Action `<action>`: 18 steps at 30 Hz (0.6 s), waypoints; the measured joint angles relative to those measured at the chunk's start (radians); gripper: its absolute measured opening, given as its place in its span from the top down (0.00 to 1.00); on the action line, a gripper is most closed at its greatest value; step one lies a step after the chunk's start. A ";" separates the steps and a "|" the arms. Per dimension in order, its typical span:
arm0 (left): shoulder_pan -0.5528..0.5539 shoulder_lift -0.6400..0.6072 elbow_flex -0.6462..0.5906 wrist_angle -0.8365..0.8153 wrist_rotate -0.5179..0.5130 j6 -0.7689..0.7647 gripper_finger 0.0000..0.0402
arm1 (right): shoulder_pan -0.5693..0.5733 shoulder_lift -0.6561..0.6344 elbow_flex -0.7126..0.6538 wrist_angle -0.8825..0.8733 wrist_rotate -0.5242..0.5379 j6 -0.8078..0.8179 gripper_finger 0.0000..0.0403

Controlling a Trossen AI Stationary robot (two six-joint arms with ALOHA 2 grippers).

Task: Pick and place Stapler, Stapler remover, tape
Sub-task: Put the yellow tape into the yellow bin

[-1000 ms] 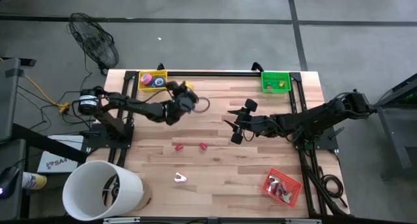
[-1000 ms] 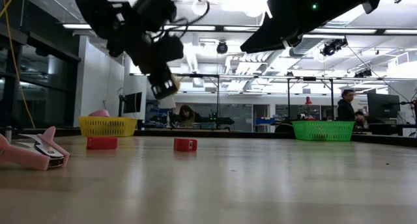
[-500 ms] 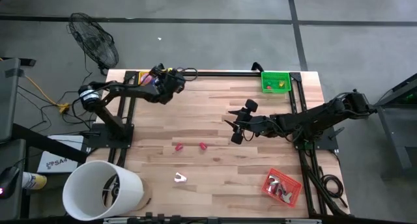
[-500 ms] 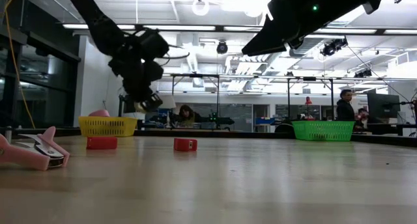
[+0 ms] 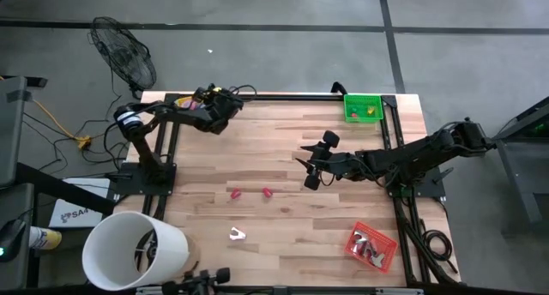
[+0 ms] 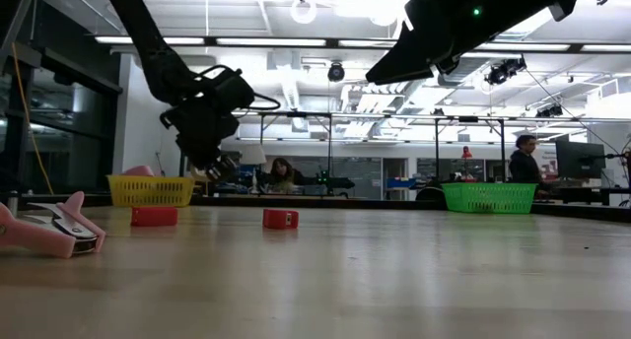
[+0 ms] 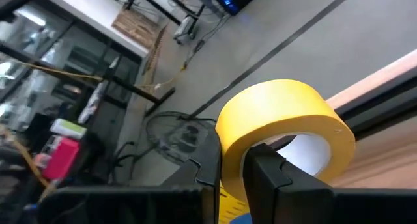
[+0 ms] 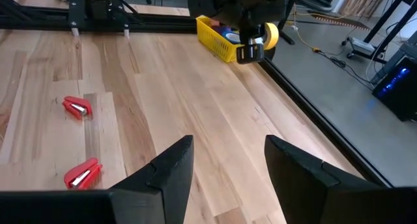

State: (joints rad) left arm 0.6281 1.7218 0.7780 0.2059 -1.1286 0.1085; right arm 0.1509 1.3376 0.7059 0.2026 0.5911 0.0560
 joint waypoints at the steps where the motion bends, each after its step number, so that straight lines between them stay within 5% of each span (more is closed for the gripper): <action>1: 0.000 0.000 0.000 -0.006 -0.014 0.000 0.91 | 0.000 0.000 0.000 -0.002 0.000 0.000 0.55; 18: -0.006 0.000 0.000 -0.038 -0.156 0.071 0.91 | 0.000 0.000 0.000 -0.025 0.003 0.016 0.55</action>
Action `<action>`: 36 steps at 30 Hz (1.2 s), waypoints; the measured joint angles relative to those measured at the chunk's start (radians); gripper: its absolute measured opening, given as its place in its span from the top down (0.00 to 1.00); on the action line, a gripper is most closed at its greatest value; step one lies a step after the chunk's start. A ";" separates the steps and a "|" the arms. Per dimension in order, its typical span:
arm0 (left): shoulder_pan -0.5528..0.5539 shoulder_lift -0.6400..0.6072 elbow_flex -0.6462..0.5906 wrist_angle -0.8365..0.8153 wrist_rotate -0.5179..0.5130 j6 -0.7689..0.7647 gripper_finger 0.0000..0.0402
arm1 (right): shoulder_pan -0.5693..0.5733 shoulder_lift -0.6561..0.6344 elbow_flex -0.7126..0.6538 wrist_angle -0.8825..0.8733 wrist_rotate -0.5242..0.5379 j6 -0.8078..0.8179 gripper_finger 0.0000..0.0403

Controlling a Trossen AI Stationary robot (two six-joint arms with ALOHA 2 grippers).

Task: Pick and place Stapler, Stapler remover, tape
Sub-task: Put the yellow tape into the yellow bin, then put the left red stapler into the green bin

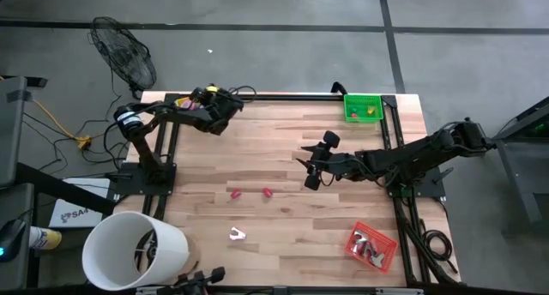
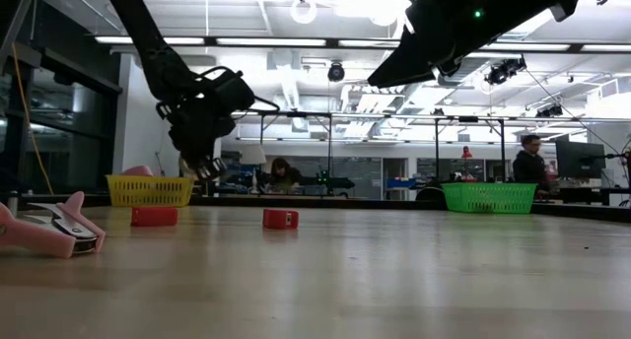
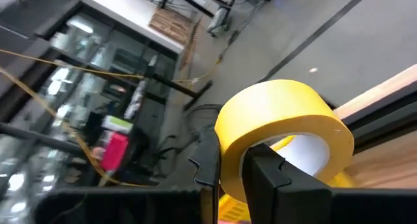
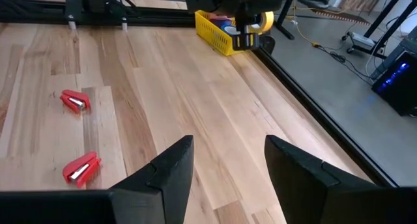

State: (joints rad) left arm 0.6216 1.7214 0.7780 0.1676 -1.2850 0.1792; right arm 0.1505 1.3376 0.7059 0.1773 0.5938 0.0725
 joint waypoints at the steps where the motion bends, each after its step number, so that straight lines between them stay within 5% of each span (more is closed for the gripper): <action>1: 0.000 0.000 0.000 -0.007 -0.018 0.007 0.91 | 0.000 0.000 0.000 -0.001 0.000 0.002 0.55; 10: 0.015 0.000 0.000 -0.154 -0.055 -0.023 0.91 | 0.000 0.000 0.000 -0.001 0.001 0.006 0.55; 16: 0.059 -0.002 0.000 -0.246 0.015 -0.105 0.91 | 0.000 0.000 0.000 -0.001 0.001 0.009 0.55; 26: 0.085 -0.003 0.001 -0.268 0.044 -0.123 0.79 | 0.000 0.000 0.000 -0.001 0.000 0.025 0.55; 36: 0.085 -0.002 0.000 -0.275 -0.026 -0.120 0.77 | 0.000 0.000 0.000 -0.001 -0.001 0.033 0.55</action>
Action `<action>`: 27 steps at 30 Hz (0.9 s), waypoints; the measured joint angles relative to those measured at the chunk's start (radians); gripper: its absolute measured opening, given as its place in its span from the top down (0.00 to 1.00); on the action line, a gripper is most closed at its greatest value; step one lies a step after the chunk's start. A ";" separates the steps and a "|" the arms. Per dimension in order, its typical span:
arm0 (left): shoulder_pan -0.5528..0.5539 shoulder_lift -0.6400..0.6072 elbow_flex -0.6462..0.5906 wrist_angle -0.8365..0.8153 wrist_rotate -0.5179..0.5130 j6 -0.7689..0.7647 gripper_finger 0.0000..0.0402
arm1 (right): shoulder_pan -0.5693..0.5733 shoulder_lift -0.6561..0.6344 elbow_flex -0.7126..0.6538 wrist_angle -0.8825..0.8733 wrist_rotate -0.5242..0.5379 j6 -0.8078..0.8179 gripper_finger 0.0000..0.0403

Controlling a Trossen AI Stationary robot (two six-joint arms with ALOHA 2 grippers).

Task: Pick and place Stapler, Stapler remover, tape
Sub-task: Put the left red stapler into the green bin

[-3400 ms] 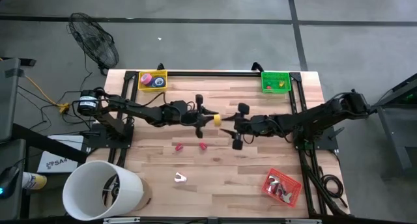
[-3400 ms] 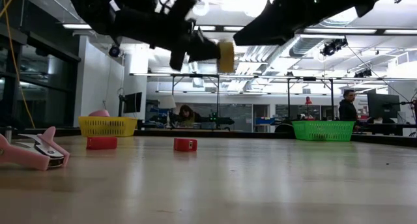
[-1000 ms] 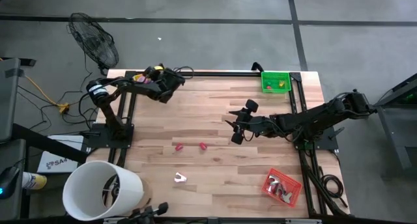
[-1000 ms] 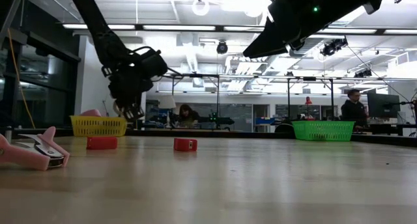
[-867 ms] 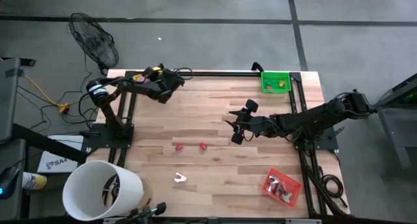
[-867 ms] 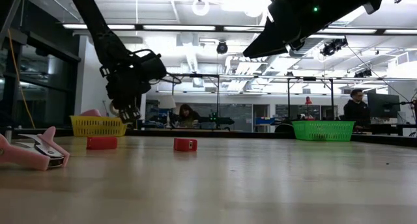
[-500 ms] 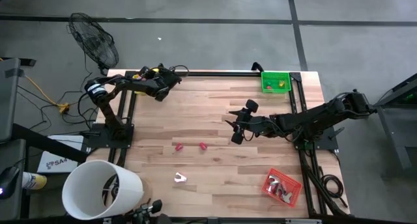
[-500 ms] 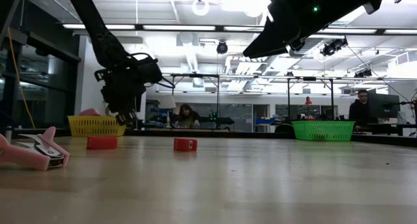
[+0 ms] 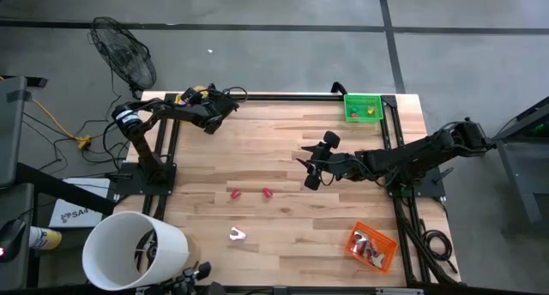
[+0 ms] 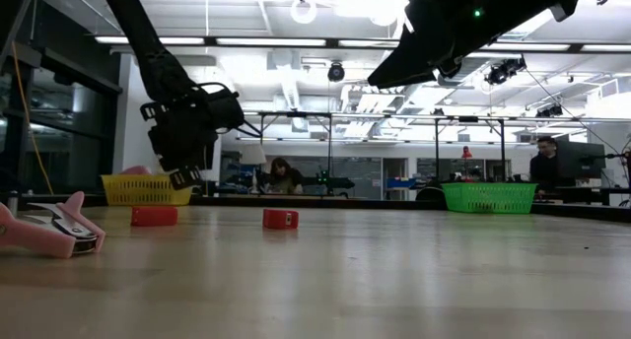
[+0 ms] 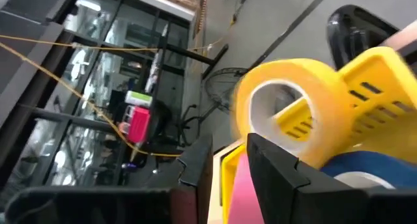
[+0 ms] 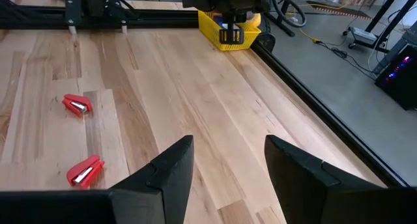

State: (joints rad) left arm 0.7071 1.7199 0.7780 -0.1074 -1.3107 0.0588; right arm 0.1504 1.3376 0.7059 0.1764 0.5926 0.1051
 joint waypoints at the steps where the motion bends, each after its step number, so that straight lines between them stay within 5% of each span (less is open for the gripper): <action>1: 0.000 0.000 0.000 0.000 -0.010 0.000 0.77 | 0.000 0.000 0.000 0.000 0.000 0.000 0.55; 6: 0.000 0.000 0.000 0.001 -0.039 0.000 0.77 | 0.000 0.000 0.000 0.000 0.000 0.000 0.55; 27: 0.000 0.000 0.000 0.002 0.167 -0.017 0.77 | 0.000 0.000 0.000 0.000 -0.002 0.011 0.55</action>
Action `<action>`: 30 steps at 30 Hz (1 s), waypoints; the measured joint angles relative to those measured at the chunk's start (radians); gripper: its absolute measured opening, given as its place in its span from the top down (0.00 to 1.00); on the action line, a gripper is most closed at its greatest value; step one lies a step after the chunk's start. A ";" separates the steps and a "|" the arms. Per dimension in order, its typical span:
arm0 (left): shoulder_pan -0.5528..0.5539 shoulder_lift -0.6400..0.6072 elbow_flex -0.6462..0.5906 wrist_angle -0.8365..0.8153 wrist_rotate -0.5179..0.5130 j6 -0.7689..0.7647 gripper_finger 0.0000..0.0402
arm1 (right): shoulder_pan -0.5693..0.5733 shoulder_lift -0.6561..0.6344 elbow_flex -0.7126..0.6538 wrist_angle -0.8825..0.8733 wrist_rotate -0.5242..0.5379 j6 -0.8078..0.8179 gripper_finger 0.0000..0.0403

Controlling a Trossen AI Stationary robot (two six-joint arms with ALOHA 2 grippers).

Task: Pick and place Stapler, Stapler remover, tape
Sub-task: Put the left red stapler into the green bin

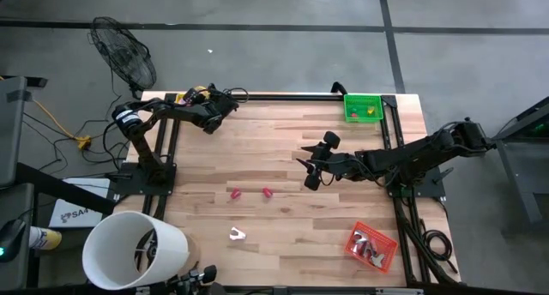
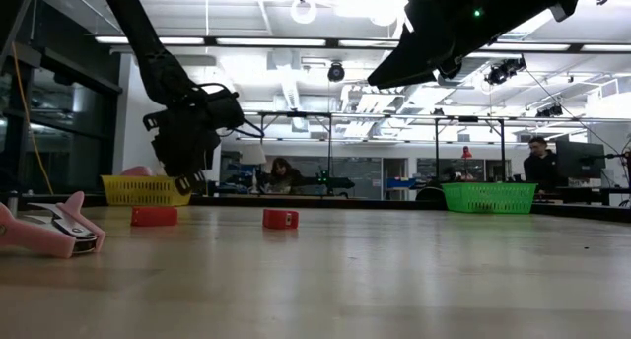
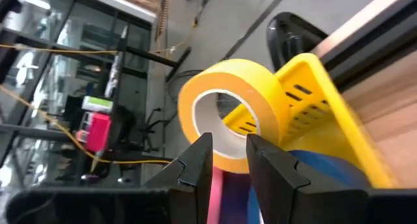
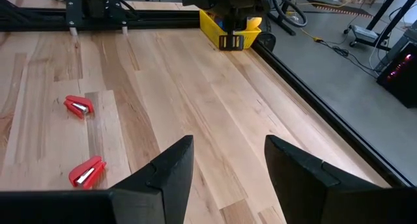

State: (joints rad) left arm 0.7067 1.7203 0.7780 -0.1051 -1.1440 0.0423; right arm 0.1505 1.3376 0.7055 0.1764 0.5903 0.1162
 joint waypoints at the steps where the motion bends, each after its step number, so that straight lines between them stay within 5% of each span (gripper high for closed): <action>1: 0.000 0.000 0.000 0.000 0.008 -0.001 0.77 | 0.000 0.000 0.000 0.000 0.000 0.000 0.55; 15: 0.000 -0.002 0.002 0.002 0.140 0.003 0.77 | 0.000 0.000 0.000 0.000 0.000 0.000 0.55; 30: 0.000 -0.031 0.007 -0.013 0.125 0.005 0.77 | 0.000 0.000 0.000 -0.003 -0.003 0.000 0.55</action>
State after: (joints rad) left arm 0.7066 1.6896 0.7849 -0.1179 -1.0193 0.0475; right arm 0.1505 1.3375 0.7055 0.1733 0.5878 0.1162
